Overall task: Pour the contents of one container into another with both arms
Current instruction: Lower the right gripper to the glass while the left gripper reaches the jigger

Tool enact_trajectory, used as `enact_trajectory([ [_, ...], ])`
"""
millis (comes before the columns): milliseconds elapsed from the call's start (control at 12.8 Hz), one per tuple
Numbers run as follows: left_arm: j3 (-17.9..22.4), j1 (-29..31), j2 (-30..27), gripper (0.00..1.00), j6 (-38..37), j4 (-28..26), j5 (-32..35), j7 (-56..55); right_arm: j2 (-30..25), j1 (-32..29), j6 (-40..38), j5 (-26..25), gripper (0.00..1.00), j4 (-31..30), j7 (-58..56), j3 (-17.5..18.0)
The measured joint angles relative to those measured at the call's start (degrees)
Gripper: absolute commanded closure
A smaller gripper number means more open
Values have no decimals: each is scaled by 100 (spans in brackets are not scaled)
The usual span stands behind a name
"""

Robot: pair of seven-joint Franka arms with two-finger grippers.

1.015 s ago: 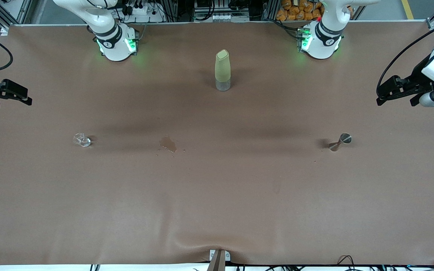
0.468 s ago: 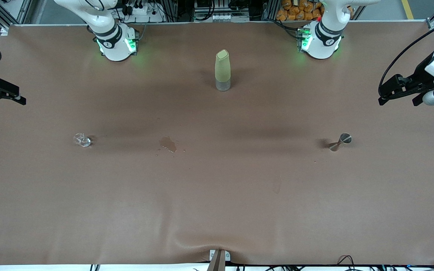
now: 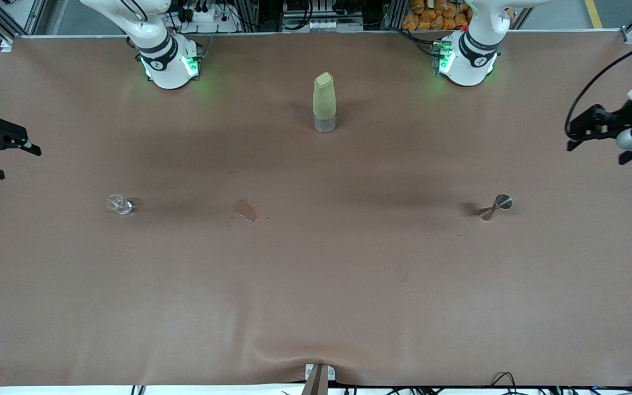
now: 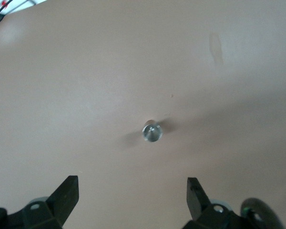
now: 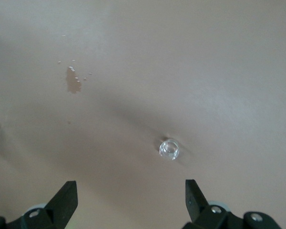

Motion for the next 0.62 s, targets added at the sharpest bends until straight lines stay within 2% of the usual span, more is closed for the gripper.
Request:
enact_trajectory([
  [312,16,713,422,0,-22,-76,-1097,1701,531,-899,-10,1403,0,-206,-2646,-18],
  [624,24,1400,1211,0,-20,-127,-1857,3665,1268,-1376,-44,2176,0,-293,-4435,-17],
])
